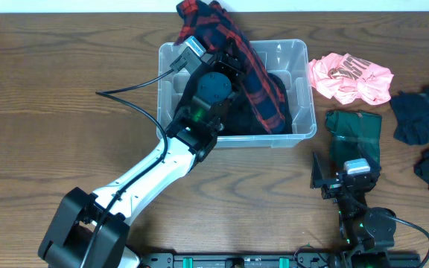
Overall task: Pack container
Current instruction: 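Lift the red-and-navy plaid shirt and carry it into the bin, then release the plaid shirt and press it down with the left gripper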
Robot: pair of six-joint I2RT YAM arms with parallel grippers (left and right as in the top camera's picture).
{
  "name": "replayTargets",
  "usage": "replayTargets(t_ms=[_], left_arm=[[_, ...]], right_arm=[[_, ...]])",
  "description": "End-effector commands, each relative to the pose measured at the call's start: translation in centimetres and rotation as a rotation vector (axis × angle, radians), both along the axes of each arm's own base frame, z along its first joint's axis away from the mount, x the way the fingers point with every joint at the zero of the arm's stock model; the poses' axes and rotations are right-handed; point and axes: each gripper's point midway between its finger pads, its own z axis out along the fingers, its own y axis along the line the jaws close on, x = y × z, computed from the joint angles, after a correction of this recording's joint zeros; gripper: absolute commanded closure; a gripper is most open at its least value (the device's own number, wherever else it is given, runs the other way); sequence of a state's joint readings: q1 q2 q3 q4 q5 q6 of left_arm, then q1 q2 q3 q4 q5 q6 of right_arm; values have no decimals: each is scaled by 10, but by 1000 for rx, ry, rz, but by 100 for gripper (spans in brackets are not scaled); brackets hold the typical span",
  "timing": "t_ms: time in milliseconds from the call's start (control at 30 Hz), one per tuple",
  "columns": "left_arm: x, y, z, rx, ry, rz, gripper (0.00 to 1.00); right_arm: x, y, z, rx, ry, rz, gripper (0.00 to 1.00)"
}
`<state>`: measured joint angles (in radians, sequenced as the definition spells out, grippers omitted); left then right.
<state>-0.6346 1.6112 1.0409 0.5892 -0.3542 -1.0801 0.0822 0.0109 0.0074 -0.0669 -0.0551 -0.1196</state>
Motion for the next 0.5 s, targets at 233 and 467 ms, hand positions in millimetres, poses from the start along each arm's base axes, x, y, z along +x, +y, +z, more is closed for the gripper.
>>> replayTargets(t_ms=[233,467], left_arm=[[-1,-3,31,34,-78,-31,38],[-13,-5,45,215,-126,-88,39]], right_arm=[[0,-4,0,14,1,-18,1],[0,-4,-1,14,2,-18,1]])
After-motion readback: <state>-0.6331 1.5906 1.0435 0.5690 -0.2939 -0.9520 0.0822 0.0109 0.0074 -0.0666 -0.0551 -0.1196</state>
